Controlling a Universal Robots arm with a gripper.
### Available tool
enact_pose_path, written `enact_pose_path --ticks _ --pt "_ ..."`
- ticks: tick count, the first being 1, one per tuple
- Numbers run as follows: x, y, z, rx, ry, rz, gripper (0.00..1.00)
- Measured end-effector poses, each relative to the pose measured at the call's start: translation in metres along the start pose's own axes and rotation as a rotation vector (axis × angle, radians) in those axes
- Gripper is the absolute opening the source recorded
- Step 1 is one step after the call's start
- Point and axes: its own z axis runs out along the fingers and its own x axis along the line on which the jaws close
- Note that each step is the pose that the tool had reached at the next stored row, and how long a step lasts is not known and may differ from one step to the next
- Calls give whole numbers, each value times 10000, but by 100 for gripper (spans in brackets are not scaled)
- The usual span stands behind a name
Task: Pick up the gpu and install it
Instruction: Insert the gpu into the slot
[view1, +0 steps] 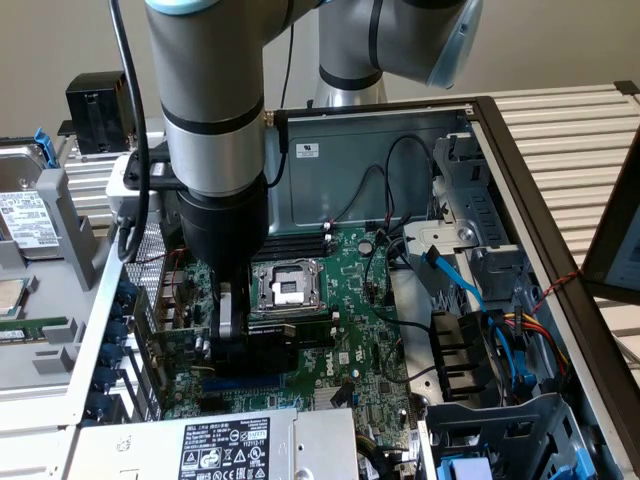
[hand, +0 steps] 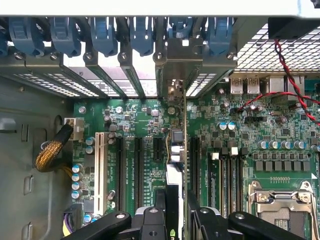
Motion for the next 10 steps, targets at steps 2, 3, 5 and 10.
enact_pose_path --ticks 2,3,5,10 --pt "1 1 -1 -2 2 0 27" --pt "3 1 -1 -2 2 0 27" --pt "4 1 -1 -2 2 0 27" --pt "5 1 1 -2 1 1 27"
